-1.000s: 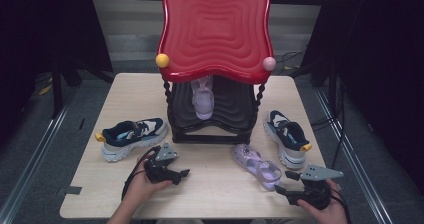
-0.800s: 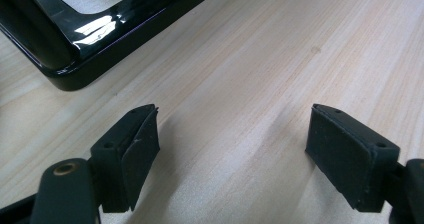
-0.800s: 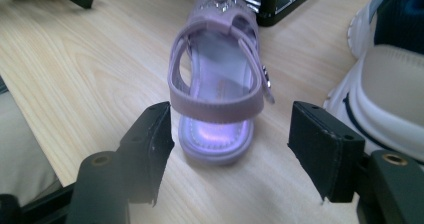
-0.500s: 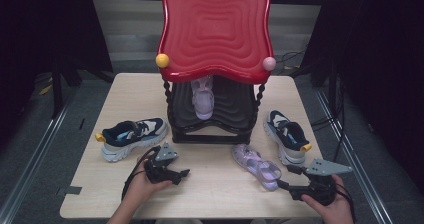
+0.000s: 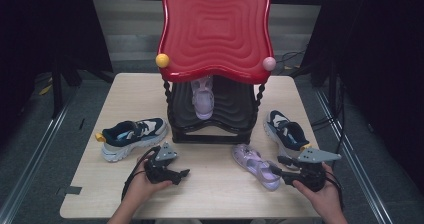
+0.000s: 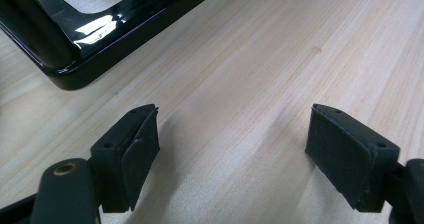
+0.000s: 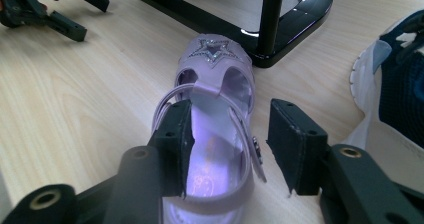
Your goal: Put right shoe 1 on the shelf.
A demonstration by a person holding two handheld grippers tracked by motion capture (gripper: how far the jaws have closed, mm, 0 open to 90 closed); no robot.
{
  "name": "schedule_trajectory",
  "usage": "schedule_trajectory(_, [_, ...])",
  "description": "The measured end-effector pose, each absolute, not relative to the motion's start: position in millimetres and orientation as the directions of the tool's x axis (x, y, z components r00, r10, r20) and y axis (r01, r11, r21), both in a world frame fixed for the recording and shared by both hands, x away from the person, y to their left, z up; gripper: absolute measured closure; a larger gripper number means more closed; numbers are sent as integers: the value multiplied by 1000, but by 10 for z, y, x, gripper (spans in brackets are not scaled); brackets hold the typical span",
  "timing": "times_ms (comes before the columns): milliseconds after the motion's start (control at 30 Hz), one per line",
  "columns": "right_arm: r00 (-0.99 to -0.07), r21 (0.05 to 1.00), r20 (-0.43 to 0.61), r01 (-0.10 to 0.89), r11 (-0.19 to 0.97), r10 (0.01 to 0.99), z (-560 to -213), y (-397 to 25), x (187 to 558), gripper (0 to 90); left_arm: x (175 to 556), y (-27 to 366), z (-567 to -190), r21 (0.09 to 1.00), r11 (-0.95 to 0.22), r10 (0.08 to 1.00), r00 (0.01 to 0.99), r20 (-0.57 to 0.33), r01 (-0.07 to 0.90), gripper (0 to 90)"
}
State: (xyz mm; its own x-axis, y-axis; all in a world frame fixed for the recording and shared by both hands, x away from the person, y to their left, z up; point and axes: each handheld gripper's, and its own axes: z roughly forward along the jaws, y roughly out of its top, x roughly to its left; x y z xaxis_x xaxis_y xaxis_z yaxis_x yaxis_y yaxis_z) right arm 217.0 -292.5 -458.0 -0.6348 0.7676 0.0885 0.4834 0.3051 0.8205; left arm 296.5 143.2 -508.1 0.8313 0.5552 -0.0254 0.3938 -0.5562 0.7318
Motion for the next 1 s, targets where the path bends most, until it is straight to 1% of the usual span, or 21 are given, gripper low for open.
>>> schedule_trajectory(33, [-635,820,89,483,305,768,-4580,-2925,2170,534,2965,1432,-5081,732,-556,555,831,-25,394,206])
schedule_trajectory(100, [-636,820,75,478,316,768,-4599,-2883,2212,569,2965,1431,-5081,732,-556,556,831,-26,394,206])
schedule_trajectory(200, [-640,809,70,486,332,765,-4633,-2851,2261,599,2965,1432,-5081,732,-556,556,831,-26,394,205])
schedule_trajectory(300, [-645,799,59,489,351,762,-4659,-2816,2299,615,2965,1431,-5081,732,-556,556,831,-26,394,206])
schedule_trajectory(533, [-642,795,57,493,354,765,-4753,-2792,2343,659,2965,1432,-5081,732,-556,556,831,-26,394,206])
schedule_trajectory(633, [-637,803,50,483,348,770,-4778,-2793,2343,669,2965,1432,-5081,732,-556,555,831,-26,394,206])
schedule_trajectory(800, [-638,816,76,482,320,767,-4835,-2812,2361,676,2965,1431,-5081,732,-556,556,831,-26,394,205])
schedule_trajectory(1000, [-639,815,75,481,322,765,-4862,-2808,2369,678,2965,1432,-5081,732,-556,556,831,-25,394,206])
